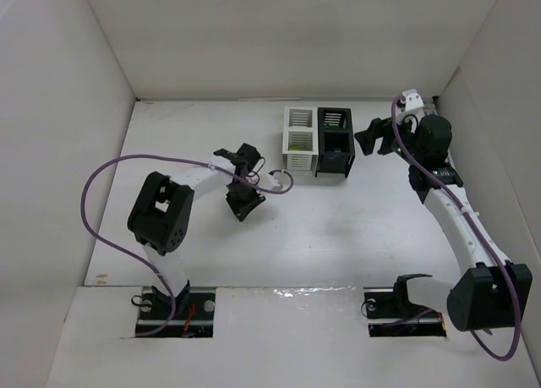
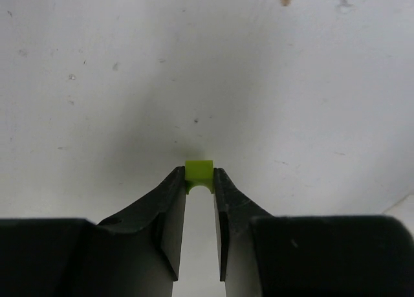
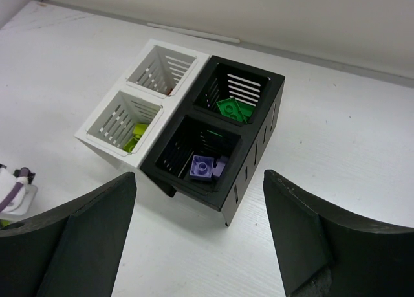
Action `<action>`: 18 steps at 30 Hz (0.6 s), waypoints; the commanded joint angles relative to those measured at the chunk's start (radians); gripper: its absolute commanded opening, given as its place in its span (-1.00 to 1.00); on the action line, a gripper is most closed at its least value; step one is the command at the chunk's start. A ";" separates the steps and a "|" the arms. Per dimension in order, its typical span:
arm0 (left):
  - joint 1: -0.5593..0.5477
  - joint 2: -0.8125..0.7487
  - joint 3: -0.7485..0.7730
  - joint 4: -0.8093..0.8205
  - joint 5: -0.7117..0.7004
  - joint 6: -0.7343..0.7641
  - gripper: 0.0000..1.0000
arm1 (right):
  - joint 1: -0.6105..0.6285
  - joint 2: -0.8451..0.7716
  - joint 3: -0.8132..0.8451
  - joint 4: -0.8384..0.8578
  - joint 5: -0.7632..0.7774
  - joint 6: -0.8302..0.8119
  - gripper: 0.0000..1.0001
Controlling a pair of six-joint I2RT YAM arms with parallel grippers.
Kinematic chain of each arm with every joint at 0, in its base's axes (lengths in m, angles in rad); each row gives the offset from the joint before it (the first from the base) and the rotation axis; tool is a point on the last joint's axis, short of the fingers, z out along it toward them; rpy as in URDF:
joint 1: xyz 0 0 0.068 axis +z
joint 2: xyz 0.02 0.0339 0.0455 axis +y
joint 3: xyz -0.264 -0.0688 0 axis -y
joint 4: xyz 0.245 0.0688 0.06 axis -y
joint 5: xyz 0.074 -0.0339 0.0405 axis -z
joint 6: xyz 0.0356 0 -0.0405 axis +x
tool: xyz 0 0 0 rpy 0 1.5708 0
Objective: Sort the legos into containers by color
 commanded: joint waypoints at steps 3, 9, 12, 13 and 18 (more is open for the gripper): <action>0.035 -0.186 0.076 -0.071 0.212 0.114 -0.75 | 0.009 -0.012 0.021 0.027 -0.001 -0.014 0.67; 0.097 -0.309 0.257 -0.102 0.474 0.157 -0.77 | 0.018 -0.012 0.021 0.027 -0.001 -0.014 0.67; 0.097 -0.300 0.364 0.016 0.484 0.062 -0.80 | 0.018 -0.003 0.030 0.027 -0.001 -0.005 0.67; 0.097 -0.289 0.411 0.048 0.484 -0.004 -0.80 | 0.018 -0.003 0.030 0.027 -0.001 -0.005 0.67; 0.086 -0.164 0.511 0.178 0.495 -0.099 -0.80 | 0.018 0.017 0.064 0.027 0.008 0.017 0.67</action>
